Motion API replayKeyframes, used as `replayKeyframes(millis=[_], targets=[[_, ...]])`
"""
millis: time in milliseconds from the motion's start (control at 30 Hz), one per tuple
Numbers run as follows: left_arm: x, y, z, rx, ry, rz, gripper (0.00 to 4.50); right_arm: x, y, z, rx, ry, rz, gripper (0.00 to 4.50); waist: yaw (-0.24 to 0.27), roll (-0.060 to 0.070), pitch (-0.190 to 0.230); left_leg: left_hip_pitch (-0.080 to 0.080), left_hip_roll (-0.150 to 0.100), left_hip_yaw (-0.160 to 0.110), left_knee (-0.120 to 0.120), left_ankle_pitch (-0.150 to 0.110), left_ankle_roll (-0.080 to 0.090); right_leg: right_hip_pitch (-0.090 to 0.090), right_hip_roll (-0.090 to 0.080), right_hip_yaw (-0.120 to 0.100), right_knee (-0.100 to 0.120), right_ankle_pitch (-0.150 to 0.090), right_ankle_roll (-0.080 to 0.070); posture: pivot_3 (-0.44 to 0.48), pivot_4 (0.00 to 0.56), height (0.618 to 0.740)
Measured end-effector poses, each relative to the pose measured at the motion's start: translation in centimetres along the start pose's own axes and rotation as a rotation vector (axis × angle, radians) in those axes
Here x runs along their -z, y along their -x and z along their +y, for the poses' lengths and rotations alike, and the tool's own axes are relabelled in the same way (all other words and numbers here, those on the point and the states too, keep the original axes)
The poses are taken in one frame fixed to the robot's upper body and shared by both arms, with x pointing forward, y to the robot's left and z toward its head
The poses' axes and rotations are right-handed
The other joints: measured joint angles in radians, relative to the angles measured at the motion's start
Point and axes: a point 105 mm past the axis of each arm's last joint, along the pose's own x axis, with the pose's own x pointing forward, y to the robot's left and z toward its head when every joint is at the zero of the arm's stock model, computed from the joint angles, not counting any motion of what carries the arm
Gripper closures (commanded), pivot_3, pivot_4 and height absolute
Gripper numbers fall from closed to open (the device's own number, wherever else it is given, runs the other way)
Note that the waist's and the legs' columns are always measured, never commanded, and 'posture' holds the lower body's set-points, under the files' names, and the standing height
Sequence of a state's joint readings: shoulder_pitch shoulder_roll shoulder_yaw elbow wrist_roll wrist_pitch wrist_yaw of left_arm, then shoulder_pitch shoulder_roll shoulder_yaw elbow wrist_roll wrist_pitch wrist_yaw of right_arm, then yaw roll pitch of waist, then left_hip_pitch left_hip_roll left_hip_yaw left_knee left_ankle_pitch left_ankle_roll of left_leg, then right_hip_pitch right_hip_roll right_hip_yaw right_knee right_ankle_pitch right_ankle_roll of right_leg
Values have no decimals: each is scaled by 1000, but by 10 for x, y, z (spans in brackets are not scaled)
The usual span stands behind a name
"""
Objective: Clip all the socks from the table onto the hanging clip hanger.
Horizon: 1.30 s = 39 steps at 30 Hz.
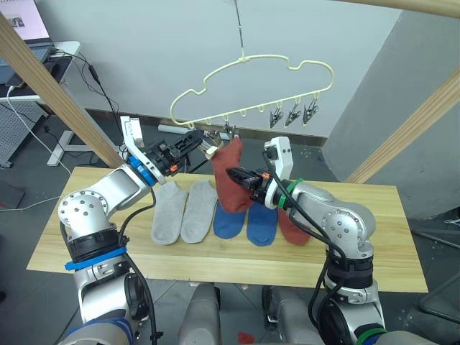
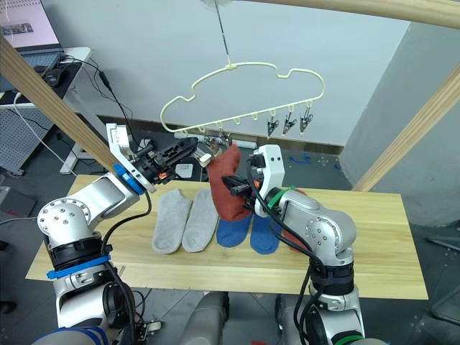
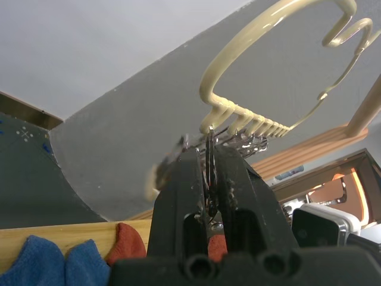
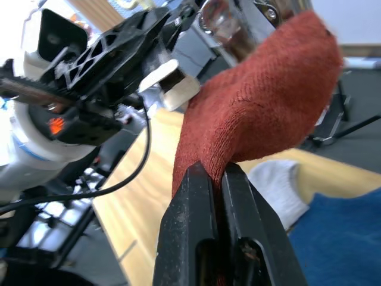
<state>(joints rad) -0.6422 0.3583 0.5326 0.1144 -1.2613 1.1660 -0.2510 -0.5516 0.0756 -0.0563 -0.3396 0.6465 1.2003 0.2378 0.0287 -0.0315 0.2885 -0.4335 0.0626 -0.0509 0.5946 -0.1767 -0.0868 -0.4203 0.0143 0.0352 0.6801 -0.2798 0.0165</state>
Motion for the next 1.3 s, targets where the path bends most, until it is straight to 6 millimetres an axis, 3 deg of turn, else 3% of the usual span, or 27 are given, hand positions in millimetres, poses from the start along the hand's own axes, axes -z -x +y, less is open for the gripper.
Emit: replayKeyframes(millis=[400, 1300], targets=[[1, 0, -1, 3, -22, 24, 4500, 3, 9, 15, -113, -69, 26, 4482, -1, 0, 0, 0, 0, 0, 0, 0, 0, 0, 0, 0, 0, 0, 0, 187, 292, 740], [5, 3, -3, 20, -58, 20, 4500, 0, -16, 24, -129, -111, 7, 4482, -2, 0, 0, 0, 0, 0, -1, 0, 0, -1, 0, 0, 0, 0, 0, 203, 290, 740]])
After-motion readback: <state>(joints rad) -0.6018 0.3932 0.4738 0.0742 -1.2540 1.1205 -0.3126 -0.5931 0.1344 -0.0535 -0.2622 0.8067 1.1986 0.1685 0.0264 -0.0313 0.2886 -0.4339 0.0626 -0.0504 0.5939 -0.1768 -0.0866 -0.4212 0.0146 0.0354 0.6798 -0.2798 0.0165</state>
